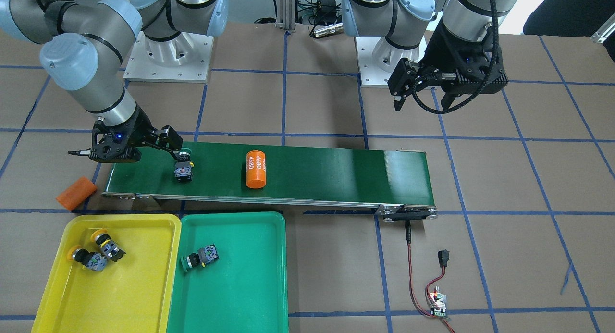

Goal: Sort buttons by color to trays
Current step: 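Carry the dark button into the green tray and release it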

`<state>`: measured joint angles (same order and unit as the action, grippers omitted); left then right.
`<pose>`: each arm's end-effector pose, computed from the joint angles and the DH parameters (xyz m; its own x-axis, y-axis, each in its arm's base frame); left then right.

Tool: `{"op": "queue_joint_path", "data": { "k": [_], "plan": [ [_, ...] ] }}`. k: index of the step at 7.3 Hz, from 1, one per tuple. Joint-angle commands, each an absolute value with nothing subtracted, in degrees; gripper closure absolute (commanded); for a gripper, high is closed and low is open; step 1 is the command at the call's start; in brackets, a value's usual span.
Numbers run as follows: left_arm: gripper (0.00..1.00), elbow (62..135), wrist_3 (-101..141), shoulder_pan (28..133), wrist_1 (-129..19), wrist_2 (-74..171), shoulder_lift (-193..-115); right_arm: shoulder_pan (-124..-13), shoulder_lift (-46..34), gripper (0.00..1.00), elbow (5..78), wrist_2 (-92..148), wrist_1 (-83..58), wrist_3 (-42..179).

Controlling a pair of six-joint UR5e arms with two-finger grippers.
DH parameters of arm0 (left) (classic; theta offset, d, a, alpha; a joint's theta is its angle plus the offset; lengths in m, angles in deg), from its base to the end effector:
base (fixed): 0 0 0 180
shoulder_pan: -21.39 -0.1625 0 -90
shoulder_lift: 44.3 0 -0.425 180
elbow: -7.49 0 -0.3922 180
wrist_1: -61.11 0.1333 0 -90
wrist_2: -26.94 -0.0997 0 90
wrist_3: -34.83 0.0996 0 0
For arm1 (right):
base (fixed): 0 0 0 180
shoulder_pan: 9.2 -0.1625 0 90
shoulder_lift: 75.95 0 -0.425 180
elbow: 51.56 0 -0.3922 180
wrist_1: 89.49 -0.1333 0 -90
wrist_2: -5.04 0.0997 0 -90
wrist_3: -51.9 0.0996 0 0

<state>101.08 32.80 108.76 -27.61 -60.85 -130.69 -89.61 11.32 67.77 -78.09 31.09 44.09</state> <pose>-0.1156 -0.4732 0.4896 -0.9960 -0.0803 0.0393 -0.0812 0.9965 -0.0213 0.0683 -0.4676 0.2774 -0.9920 0.0329 -0.1220 0.0320 0.9994 0.0093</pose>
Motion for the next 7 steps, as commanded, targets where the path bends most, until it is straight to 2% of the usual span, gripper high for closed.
{"op": "queue_joint_path", "data": {
  "k": [1, 6, 7],
  "plan": [
    [0.0, 101.1, 32.8, 108.8, -27.6, -60.9, -130.8, -89.6, 10.3, 0.0, 67.8, -78.0, 31.1, 44.2],
    [0.0, 101.2, 32.8, 108.8, -27.6, -60.8, -130.9, -92.9, 7.3, 0.0, 67.5, -83.7, 33.7, 43.7],
    [0.0, 101.2, 32.8, 108.8, -27.6, -60.7, -130.9, -92.9, 6.8, 0.12, 67.7, -85.4, 35.8, 43.3]
  ]
}}
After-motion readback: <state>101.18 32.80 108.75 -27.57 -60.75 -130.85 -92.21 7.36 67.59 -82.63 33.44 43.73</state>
